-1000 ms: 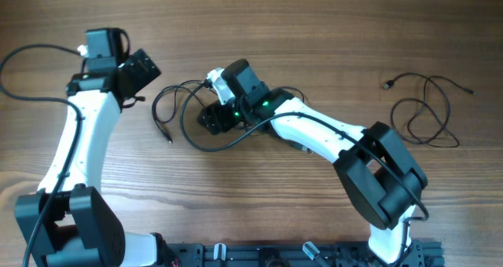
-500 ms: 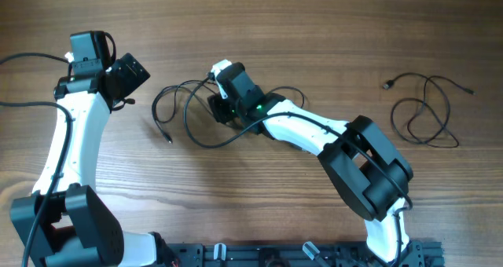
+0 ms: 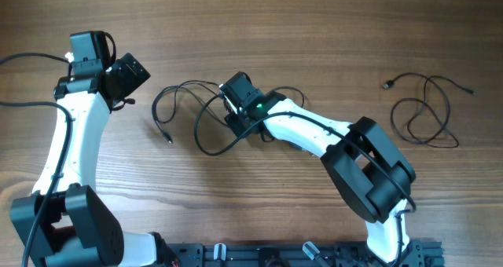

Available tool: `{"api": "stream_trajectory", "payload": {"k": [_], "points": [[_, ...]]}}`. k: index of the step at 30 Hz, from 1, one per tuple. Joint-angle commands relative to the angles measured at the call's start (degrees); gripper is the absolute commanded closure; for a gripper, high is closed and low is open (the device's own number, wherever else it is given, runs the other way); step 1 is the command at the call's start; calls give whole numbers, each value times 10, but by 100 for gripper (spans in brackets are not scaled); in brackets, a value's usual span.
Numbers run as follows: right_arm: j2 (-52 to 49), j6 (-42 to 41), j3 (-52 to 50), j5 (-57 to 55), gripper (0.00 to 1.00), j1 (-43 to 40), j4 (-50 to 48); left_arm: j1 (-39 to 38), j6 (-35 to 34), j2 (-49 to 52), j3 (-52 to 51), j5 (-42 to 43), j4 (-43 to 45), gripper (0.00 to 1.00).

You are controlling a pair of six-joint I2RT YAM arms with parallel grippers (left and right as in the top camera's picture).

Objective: Untangle cables

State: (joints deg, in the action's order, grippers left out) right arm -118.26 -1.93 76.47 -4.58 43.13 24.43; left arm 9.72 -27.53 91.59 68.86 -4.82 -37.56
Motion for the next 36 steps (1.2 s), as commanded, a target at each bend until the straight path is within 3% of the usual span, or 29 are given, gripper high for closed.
{"api": "stream_trajectory", "payload": {"k": [1, 7, 10, 14, 17, 18, 22, 29, 33, 36], "points": [[42, 76, -3, -10, 36, 0, 14, 2, -1, 2, 2, 1, 0, 0], [45, 96, -3, -10, 26, 0, 89, 2, -1, 2, 2, 1, 0, 0], [45, 143, -3, -10, 30, 0, 106, 2, -1, 2, 2, 1, 0, 0], [45, 221, -3, -13, 64, 0, 101, 2, -1, 2, 2, 1, 0, 0], [45, 221, -3, -17, 81, 0, 101, 2, -1, 2, 2, 1, 0, 0], [46, 215, -3, -17, 96, 0, 101, 2, -1, 2, 2, 1, 0, 0], [138, 153, -2, -17, 96, 0, 68, 2, -1, 2, 2, 1, 0, 0], [459, 155, -2, -55, 96, 0, -132, 2, -1, 2, 2, 1, 0, 0], [551, 155, -2, -107, 96, 0, -249, 2, -1, 2, 2, 1, 0, 0], [569, 155, -2, -131, 96, 0, -272, 2, -1, 2, 2, 1, 0, 0]]}}
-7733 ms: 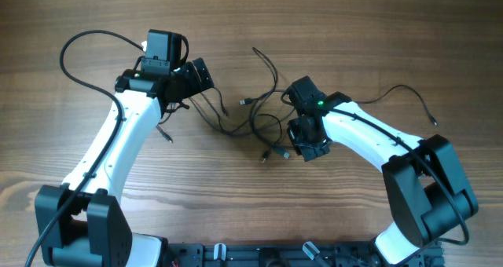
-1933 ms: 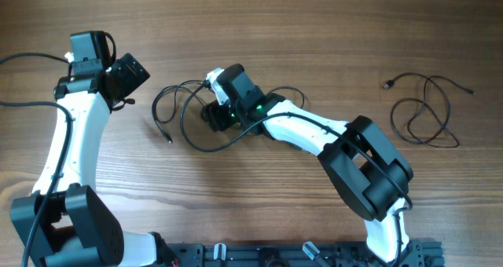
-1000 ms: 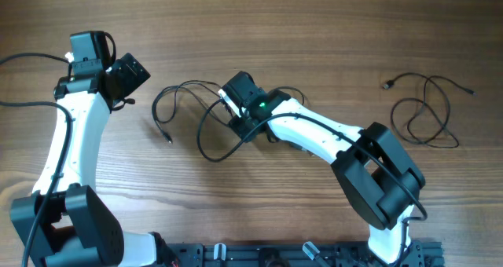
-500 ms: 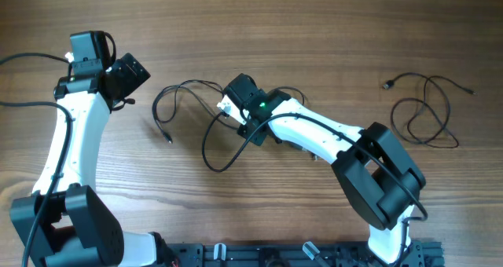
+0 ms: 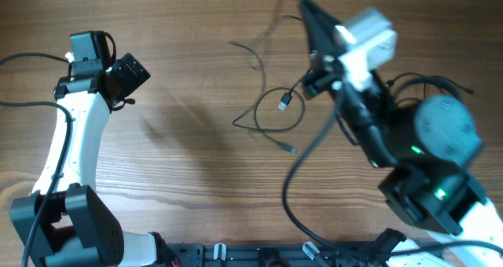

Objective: Untangle cables

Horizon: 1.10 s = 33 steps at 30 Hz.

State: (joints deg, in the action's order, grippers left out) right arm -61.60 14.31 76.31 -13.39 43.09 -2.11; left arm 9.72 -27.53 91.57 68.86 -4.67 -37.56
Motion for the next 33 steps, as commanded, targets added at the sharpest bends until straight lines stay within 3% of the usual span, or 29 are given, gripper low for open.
{"api": "stream_trajectory", "payload": {"k": [1, 6, 20, 21, 22, 24, 26, 28, 31, 33], "points": [[-1, -8, 0, -62, 95, 0, -7, 2, -1, 2, 2, -1, 0, 0], [-49, -7, 0, -201, 96, 0, -45, 2, -1, 2, 2, -1, 0, 0], [-93, -25, 0, -188, 96, 0, -17, 2, -2, 2, 2, 4, 19, 0], [-93, -25, 0, -188, 96, 0, -14, 2, 5, 2, 2, 51, 12, 0], [-93, -25, 0, -188, 96, 0, -12, 2, 61, 2, 1, 200, 13, 0], [-93, -25, 0, -188, 96, 0, -9, -9, 258, 9, 0, 478, 33, 0], [-93, -25, 0, -188, 96, 0, -11, -21, 400, 9, 0, 623, 17, 0], [-93, -25, 0, -188, 96, 0, -10, -40, 463, 9, 0, 670, -11, 0], [-93, -25, 0, -188, 96, 0, -10, -100, 521, 11, 0, 661, -58, 0], [-93, -25, 0, -188, 96, 0, -10, -148, 528, 13, -1, 607, -51, 0]]}}
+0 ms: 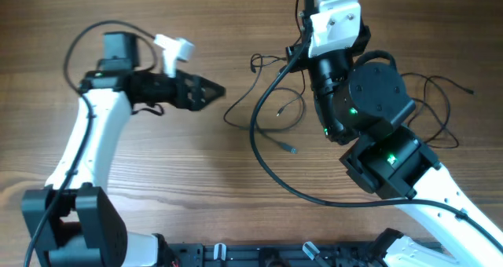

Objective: Untangle cables

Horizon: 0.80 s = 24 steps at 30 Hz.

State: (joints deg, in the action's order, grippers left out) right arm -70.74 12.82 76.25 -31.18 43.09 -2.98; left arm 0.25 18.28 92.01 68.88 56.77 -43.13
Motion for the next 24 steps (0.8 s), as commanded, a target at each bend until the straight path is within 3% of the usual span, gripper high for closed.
{"api": "stream_trajectory", "payload": {"k": [1, 8, 9, 10, 11, 12, 16, 20, 24], "points": [[-2, -12, 0, -10, 96, 0, -2, -70, 70, 9, -2, -31, 5, 0], [-2, -25, 0, -10, 96, 0, -2, -174, -49, 77, -3, -192, 101, 0], [-2, -25, 0, -10, 96, 0, -2, -177, -55, 88, -3, -209, 110, 4], [-2, -25, 0, -10, 96, 0, -2, -177, -55, 96, -3, -218, 113, 22], [-2, -25, 0, -10, 96, 0, -2, -176, -55, 102, -3, -225, 113, 49], [-2, -25, 0, -10, 96, 0, -2, -174, -55, 106, -3, -230, 111, 93], [11, -7, 0, -10, 96, -2, -35, -134, -58, 109, -3, -261, 66, 96], [26, 57, 0, -69, 96, -31, -79, -60, -164, 109, -3, -378, 41, 96], [27, 100, 0, -177, 96, -80, -85, 21, -224, 109, -3, -386, 26, 96]]}}
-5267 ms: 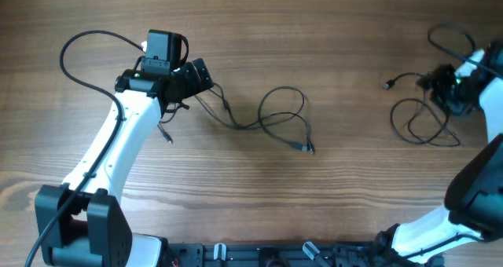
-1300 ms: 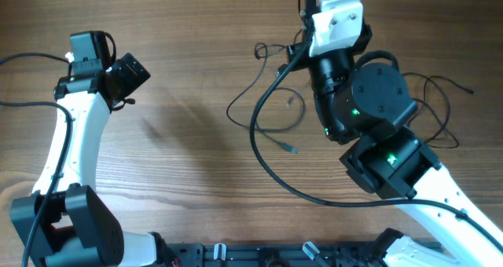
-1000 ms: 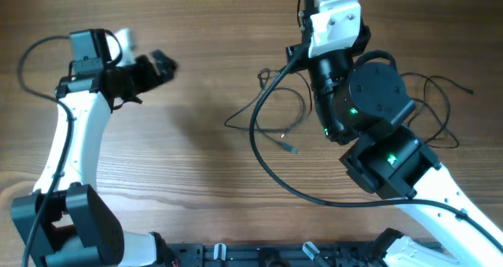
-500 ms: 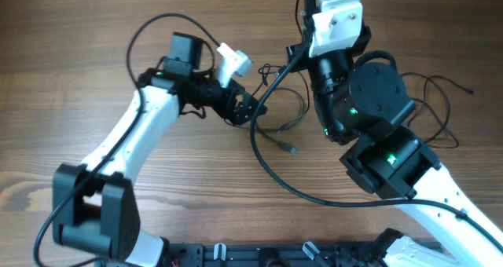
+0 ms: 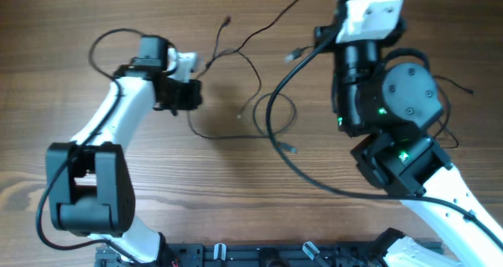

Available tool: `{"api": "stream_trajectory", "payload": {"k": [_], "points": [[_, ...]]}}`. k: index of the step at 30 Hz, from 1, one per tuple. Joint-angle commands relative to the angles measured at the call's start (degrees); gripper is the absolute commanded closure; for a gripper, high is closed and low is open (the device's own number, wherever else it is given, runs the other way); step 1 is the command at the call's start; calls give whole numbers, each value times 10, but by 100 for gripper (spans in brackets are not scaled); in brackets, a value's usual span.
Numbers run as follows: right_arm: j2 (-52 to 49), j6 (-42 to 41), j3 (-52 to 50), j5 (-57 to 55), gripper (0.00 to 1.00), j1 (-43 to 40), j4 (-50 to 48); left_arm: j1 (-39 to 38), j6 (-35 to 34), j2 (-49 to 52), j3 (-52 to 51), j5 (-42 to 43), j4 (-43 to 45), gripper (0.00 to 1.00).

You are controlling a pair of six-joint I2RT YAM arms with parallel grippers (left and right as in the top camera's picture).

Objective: Untangle cables

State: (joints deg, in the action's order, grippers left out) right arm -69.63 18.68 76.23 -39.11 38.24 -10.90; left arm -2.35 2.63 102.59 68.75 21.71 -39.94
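Note:
A thin black cable (image 5: 236,137) is spread across the middle of the table, with a loop and a plug (image 5: 291,149) on its right side. One strand (image 5: 214,56) runs up from my left gripper (image 5: 191,85), which points down and looks shut on it. My right gripper (image 5: 339,4) is raised high near the top edge and mostly hidden under its wrist. A strand (image 5: 275,20) climbs toward it, and a small plug (image 5: 295,55) hangs beside it.
A second black cable (image 5: 449,86) lies at the right, mostly hidden behind the right arm. The right arm's own thick lead (image 5: 271,133) loops over the middle of the table. The arm bases stand along the front edge.
My left gripper went from pointing right, short of the cable, to pointing down on a strand. The cable is now stretched further left and up. My right gripper sits a little higher.
At first my right gripper was low on the tangled cable left of centre, with the left arm parked. Then the right arm held the cable raised further right. The left arm then reached in, and now the cable is spread between both grippers.

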Motion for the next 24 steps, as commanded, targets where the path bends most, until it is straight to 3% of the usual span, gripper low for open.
{"api": "stream_trajectory", "payload": {"k": [1, 6, 9, 16, 19, 22, 24], "points": [[16, 49, 1, -122, 96, -46, -6, 63, -86, 3, -2, -36, -6, 96], [16, 86, 1, -223, 96, -122, -4, 148, -183, 3, -2, -36, -9, 96], [16, 81, 1, -223, 96, -150, 0, 176, -196, 3, -2, -34, -9, 96], [13, 79, 1, -131, 96, -158, 45, 106, -187, 3, -2, 16, 10, 96], [1, -8, 0, -85, 96, -222, 78, 28, -153, 3, -2, 60, 41, 96], [-21, -146, 1, 91, 96, -308, 179, -54, -151, 3, -2, 61, 66, 96], [-57, -263, 0, 273, 96, -387, 243, -123, -150, 3, -2, 24, 102, 96]]}}
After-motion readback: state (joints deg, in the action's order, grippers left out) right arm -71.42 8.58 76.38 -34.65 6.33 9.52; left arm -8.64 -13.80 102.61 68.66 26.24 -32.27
